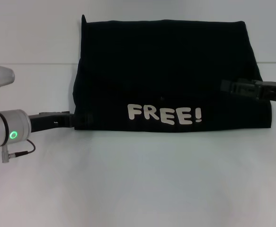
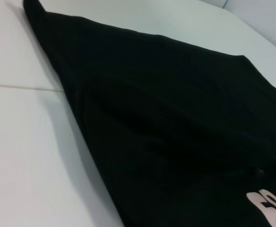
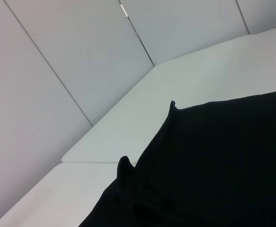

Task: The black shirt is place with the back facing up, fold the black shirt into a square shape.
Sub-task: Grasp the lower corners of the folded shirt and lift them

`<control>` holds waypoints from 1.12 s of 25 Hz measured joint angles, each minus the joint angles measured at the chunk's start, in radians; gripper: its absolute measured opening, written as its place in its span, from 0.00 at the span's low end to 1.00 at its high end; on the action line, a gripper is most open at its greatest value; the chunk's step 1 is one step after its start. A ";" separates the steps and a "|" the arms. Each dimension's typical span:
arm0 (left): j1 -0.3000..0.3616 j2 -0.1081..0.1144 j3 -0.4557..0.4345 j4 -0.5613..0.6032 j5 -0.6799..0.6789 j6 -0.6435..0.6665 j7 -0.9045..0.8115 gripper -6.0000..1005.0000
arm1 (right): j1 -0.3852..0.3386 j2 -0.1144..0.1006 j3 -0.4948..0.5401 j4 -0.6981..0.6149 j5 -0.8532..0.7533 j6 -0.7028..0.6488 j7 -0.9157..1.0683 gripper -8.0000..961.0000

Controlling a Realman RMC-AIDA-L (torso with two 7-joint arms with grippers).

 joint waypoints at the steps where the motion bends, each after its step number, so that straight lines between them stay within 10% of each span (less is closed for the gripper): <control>1: 0.000 0.000 0.000 -0.001 0.000 -0.001 -0.001 0.90 | 0.000 0.000 0.001 0.000 0.000 0.002 0.000 0.95; 28: -0.017 -0.002 0.036 -0.015 0.045 -0.003 -0.040 0.77 | 0.005 0.001 0.001 0.000 0.018 0.013 0.001 0.91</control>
